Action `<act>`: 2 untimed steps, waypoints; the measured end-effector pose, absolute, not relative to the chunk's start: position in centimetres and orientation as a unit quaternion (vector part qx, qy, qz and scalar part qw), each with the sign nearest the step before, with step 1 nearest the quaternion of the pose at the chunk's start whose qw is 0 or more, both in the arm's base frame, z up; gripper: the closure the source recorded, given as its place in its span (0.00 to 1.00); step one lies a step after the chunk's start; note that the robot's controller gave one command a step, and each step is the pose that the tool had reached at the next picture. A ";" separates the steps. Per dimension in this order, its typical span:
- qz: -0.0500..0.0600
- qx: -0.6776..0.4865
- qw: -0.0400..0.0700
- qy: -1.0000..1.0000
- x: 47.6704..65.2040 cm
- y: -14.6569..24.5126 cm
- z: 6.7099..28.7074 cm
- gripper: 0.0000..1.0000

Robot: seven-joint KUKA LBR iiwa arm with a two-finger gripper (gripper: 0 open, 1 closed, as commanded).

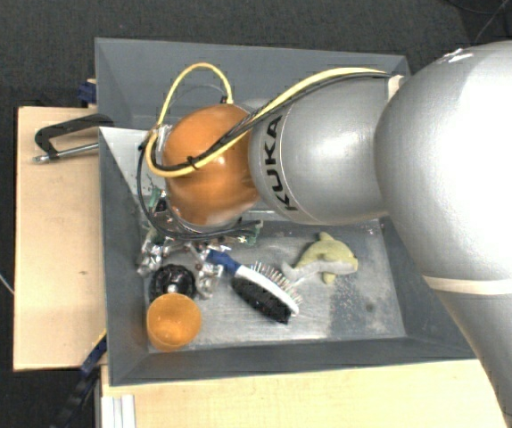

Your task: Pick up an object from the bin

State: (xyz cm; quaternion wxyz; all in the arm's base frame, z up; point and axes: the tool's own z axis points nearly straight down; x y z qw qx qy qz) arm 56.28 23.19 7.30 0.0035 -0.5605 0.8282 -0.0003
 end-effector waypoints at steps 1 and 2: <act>0.001 -0.560 0.004 0.829 56.3 23.2 7.3 1.00; -0.001 -0.569 0.008 0.822 58.1 21.2 21.6 1.00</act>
Offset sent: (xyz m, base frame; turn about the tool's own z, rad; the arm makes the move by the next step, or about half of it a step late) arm 0.0000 0.0000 0.0000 0.0000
